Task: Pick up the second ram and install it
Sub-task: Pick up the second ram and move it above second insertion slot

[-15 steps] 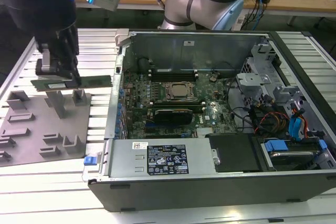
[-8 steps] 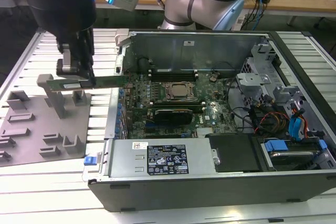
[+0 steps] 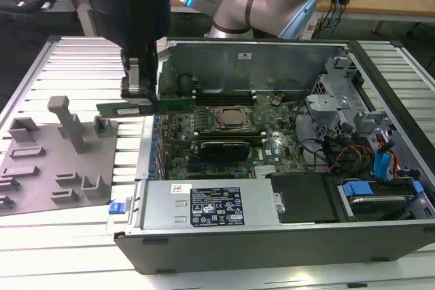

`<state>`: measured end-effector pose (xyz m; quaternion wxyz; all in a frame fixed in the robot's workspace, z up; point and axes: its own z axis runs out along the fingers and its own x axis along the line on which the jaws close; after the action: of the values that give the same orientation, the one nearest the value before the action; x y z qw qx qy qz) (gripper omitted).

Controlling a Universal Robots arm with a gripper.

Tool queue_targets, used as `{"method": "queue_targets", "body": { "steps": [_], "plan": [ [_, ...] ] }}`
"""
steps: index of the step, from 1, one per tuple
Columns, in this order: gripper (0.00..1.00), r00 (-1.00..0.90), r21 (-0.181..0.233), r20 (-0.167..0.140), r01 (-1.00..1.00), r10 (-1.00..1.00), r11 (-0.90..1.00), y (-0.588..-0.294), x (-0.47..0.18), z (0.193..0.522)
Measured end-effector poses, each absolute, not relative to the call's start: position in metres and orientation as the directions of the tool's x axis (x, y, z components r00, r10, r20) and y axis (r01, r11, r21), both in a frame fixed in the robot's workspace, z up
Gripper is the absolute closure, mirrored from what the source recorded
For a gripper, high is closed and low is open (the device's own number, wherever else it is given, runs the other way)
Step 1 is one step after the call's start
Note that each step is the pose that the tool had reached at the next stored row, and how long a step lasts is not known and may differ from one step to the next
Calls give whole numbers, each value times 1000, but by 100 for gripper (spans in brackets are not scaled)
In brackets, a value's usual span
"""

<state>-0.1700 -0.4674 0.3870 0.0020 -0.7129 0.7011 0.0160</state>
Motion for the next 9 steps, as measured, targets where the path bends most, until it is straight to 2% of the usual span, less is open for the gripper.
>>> {"method": "queue_targets", "body": {
  "steps": [9],
  "plan": [
    [86, 16, 21, -26, -1000, -1000, -17, -467, -118, 386]
  ]
}}
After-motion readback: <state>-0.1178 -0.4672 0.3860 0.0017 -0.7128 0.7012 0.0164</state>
